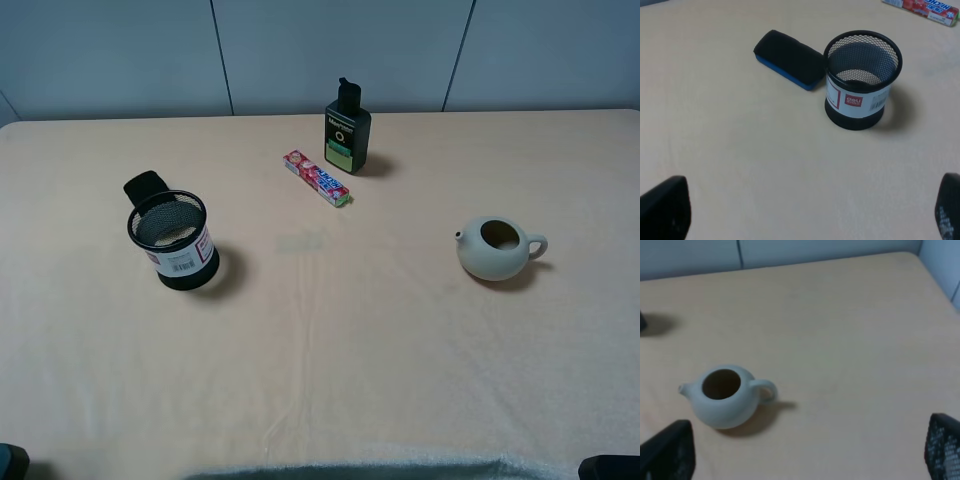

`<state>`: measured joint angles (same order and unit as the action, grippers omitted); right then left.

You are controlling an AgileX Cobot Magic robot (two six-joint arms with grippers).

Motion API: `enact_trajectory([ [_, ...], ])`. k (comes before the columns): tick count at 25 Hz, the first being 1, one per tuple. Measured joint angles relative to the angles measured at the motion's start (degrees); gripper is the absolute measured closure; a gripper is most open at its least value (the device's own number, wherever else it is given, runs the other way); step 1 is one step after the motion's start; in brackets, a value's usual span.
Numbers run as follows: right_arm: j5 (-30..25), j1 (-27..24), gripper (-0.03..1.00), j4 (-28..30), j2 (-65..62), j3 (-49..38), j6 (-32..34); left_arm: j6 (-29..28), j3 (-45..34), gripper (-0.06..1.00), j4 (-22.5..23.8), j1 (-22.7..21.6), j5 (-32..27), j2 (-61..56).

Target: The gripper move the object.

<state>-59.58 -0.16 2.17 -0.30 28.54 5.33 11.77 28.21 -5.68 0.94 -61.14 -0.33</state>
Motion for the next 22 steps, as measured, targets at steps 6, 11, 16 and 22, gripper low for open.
enact_trajectory([
  [6,0.33,-0.04,0.27,-0.56,0.0,-0.31,-0.64,0.0,0.0,-0.05,0.0,0.0,0.0,0.0],
  [11,0.33,-0.04,0.27,-0.56,0.0,-0.31,-0.69,0.0,0.0,-0.05,0.0,0.0,0.0,0.0],
  [16,0.33,-0.04,0.27,-0.56,0.0,-0.31,-0.75,0.0,0.0,-0.05,0.0,0.0,0.0,0.0],
  [22,0.33,-0.04,0.27,-0.56,0.0,-0.31,-0.86,0.0,0.0,-0.05,0.0,0.0,0.0,0.0],
])
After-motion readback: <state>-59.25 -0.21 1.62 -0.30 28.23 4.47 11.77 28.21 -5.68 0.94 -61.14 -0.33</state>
